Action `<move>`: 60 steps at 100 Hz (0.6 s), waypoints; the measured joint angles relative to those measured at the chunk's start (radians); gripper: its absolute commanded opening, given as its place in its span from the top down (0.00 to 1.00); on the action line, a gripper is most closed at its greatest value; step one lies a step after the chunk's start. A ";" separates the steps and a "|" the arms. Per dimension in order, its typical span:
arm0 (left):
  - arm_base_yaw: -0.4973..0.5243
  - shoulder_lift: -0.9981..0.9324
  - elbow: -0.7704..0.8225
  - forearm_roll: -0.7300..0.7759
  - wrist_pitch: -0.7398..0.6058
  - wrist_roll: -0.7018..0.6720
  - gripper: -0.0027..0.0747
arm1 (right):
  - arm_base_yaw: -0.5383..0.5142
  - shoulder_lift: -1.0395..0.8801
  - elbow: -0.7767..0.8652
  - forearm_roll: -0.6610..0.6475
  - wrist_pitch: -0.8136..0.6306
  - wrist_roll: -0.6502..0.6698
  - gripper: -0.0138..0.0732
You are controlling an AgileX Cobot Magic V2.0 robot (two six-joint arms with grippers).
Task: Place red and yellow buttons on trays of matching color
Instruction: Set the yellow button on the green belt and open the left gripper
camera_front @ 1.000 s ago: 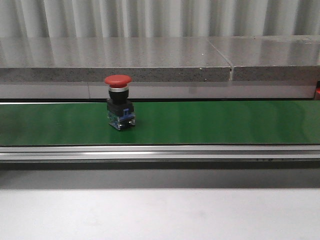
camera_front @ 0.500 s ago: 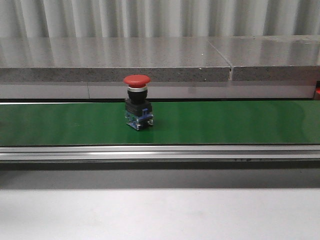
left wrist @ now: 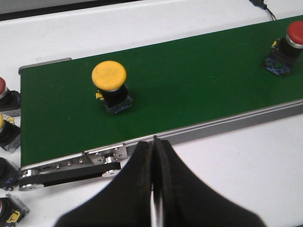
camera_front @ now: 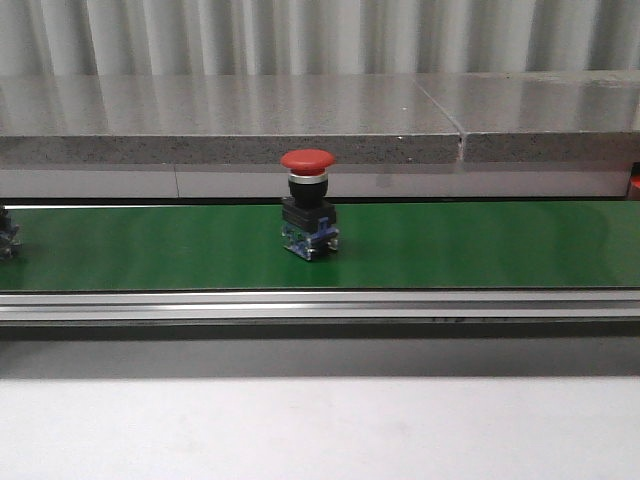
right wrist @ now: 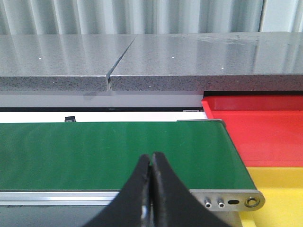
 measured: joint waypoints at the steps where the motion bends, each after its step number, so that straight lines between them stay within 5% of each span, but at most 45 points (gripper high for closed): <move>1: 0.000 -0.008 0.004 0.000 0.000 0.000 0.99 | 0.000 0.000 0.000 0.000 0.000 0.000 0.94; 60: 0.000 -0.380 0.133 -0.012 0.050 0.000 0.99 | 0.002 0.014 -0.063 0.000 0.033 0.000 0.94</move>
